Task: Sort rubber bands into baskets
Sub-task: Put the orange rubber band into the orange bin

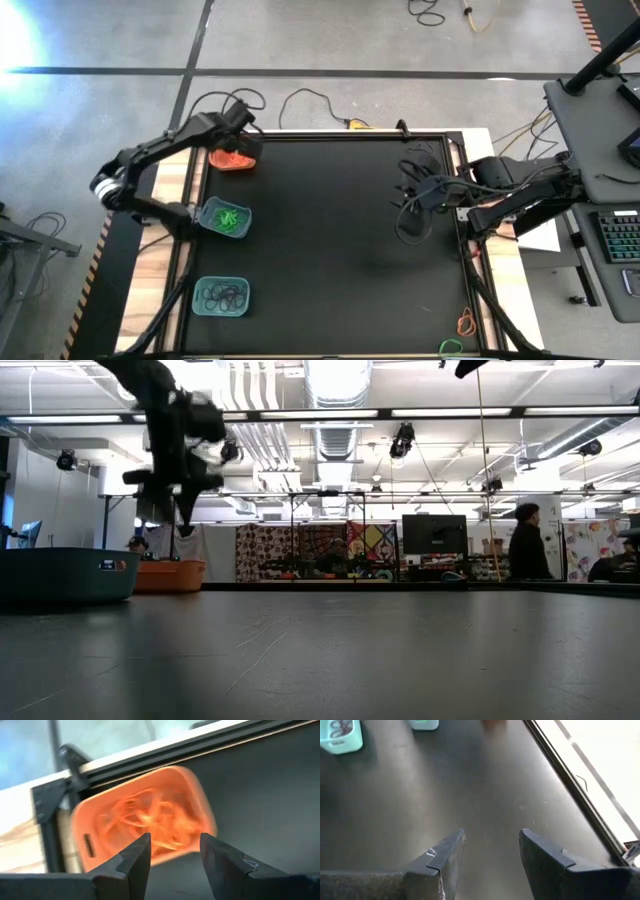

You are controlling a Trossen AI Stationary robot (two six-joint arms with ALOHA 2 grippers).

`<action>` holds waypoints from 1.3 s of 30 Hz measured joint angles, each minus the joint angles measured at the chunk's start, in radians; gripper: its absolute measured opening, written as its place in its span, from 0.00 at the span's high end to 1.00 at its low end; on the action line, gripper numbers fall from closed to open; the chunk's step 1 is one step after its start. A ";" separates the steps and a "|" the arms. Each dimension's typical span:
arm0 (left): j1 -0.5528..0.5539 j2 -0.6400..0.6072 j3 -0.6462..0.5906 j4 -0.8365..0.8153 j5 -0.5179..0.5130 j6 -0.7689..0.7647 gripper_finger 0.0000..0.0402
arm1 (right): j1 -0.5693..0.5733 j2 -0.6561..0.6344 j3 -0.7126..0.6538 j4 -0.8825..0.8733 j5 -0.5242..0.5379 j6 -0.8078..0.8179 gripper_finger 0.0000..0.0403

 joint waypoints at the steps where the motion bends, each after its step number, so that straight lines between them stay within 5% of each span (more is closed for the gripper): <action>1: -0.035 -0.025 0.000 0.002 0.000 -0.015 0.61 | 0.001 0.000 0.000 0.000 -0.001 -0.011 0.55; 6: -0.228 -0.141 0.000 0.003 -0.005 -0.125 0.61 | 0.029 0.000 0.000 0.001 -0.001 -0.025 0.55; 12: -0.467 -0.240 0.000 -0.011 -0.140 -0.302 0.58 | 0.116 0.005 0.000 0.000 0.001 -0.006 0.55; 24: -0.755 -0.229 0.000 -0.029 -0.179 -0.428 0.31 | 0.362 0.099 -0.016 -0.107 -0.008 0.342 0.55; 29: -0.840 -0.225 0.000 -0.023 -0.214 -0.406 0.21 | 0.400 0.179 -0.016 -0.161 -0.144 0.544 0.55; 39: -1.162 -0.194 -0.007 0.204 -0.209 -0.230 0.14 | 0.401 0.410 -0.016 -0.181 -0.545 0.699 0.49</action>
